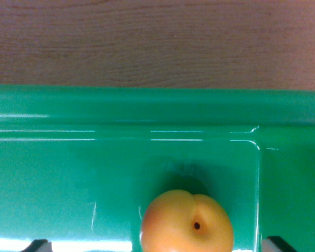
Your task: Pick fruit
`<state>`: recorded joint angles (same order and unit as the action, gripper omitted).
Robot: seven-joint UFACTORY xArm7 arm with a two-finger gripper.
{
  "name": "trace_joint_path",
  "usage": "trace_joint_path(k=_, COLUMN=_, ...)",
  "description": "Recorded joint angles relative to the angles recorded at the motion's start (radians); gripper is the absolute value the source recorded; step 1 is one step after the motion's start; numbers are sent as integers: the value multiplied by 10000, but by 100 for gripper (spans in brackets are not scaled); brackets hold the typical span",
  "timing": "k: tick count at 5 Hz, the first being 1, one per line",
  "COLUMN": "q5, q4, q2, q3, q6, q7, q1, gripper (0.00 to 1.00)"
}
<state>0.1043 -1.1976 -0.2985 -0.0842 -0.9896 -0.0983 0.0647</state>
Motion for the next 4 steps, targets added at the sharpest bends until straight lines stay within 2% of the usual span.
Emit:
trace_joint_path(k=1, q5=18, q4=252, q2=-167, q3=-56, q6=413, q7=-2, q1=53, gripper=0)
trace_joint_path(k=2, q5=18, q4=252, q2=-167, q3=-56, q6=413, q7=-2, q1=53, gripper=0)
trace_joint_path(k=3, q5=33, q4=475, q2=-315, q3=-105, q6=780, q7=-3, q1=100, gripper=0)
trace_joint_path(k=4, q5=33, q4=475, q2=-315, q3=-105, q6=780, q7=-3, q1=100, gripper=0)
